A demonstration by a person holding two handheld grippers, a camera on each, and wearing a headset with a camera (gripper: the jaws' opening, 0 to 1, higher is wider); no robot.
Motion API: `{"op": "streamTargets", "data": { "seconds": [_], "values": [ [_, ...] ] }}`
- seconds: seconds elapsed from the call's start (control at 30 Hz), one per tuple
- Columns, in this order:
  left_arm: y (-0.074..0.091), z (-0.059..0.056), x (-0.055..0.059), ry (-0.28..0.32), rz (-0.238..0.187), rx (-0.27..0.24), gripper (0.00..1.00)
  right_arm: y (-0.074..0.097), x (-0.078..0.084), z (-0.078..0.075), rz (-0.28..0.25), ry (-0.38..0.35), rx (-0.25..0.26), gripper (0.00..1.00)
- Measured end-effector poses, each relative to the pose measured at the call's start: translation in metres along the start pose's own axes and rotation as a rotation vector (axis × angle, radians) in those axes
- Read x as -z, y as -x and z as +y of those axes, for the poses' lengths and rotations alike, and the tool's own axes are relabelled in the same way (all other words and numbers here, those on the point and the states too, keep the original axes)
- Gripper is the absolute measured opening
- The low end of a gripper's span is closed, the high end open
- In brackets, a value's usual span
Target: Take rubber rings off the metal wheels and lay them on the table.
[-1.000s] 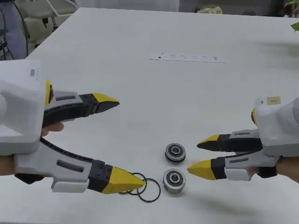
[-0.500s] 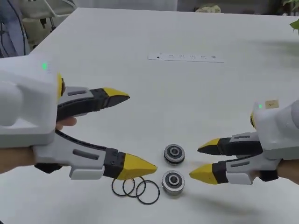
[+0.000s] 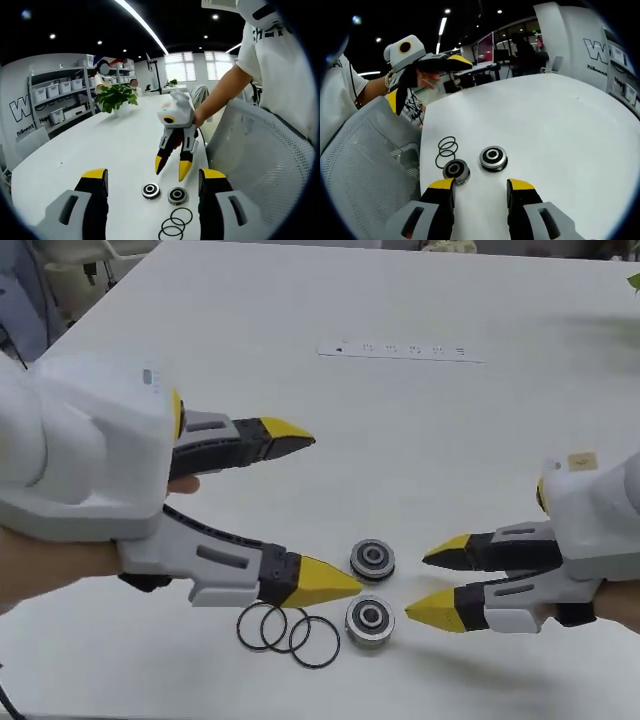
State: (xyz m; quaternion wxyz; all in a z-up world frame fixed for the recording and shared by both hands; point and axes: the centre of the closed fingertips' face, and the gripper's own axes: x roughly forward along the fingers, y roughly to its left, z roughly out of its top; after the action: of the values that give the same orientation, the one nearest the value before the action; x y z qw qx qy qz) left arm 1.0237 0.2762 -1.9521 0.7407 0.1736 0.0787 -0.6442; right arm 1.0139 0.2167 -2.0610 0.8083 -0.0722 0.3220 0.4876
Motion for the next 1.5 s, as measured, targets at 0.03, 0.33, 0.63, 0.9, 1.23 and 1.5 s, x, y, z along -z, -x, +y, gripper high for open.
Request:
{"op": "streamTargets", "data": {
  "seconds": [0.03,0.33,0.63,0.9,1.23,1.5],
  "values": [
    [-0.002,0.000,0.002,-0.011,0.004,-0.002,0.70,0.000,0.001,0.000,0.002,0.001,0.000,0.39],
    [-0.015,-0.004,0.009,-0.031,0.018,0.028,0.64,-0.002,0.001,0.000,0.002,-0.007,-0.007,0.39],
    [-0.027,-0.001,0.017,-0.041,0.036,0.044,0.55,-0.004,0.001,-0.002,-0.002,-0.013,-0.011,0.38],
    [-0.039,0.001,0.030,-0.015,0.041,0.059,0.51,-0.007,-0.002,-0.003,-0.013,-0.014,-0.011,0.37],
    [-0.051,0.005,0.048,0.007,0.073,0.076,0.46,-0.012,-0.004,-0.008,-0.011,-0.001,-0.013,0.34],
    [-0.057,0.008,0.057,0.051,0.072,0.084,0.38,-0.016,-0.006,-0.010,-0.012,0.008,-0.015,0.30]
  ]
}}
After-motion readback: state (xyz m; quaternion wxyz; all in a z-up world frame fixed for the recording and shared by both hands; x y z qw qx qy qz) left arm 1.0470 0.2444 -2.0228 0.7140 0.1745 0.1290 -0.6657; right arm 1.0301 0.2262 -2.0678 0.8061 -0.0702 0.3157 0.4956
